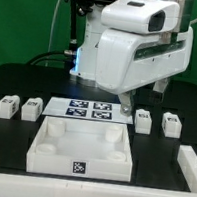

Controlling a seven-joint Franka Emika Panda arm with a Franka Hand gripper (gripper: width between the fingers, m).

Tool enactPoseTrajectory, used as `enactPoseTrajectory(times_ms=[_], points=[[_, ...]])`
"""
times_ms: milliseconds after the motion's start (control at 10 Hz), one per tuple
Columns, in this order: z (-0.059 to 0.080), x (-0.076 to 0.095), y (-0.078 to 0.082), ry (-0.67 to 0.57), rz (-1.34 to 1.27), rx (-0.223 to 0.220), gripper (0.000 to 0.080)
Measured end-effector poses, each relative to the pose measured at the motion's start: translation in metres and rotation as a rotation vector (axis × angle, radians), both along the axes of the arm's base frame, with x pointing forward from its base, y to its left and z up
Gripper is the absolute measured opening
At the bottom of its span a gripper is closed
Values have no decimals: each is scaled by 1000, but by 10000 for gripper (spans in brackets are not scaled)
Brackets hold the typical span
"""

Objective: Assemble one leg

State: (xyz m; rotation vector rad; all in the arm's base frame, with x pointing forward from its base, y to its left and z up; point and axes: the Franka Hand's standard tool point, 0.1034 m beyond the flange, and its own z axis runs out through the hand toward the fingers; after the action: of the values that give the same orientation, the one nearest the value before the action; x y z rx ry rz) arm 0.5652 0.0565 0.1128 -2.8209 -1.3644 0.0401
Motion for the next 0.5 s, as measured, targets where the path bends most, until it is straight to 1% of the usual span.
enactPoseTrajectory(times_ms=[200,300,400,500], points=[[-1,-1,0,1,46,1,650],[-5,-19,-4,-2,63,1,650],[-7,-39,-10,-2,176,1,650],[-10,-65,-25,0,391,4,650]])
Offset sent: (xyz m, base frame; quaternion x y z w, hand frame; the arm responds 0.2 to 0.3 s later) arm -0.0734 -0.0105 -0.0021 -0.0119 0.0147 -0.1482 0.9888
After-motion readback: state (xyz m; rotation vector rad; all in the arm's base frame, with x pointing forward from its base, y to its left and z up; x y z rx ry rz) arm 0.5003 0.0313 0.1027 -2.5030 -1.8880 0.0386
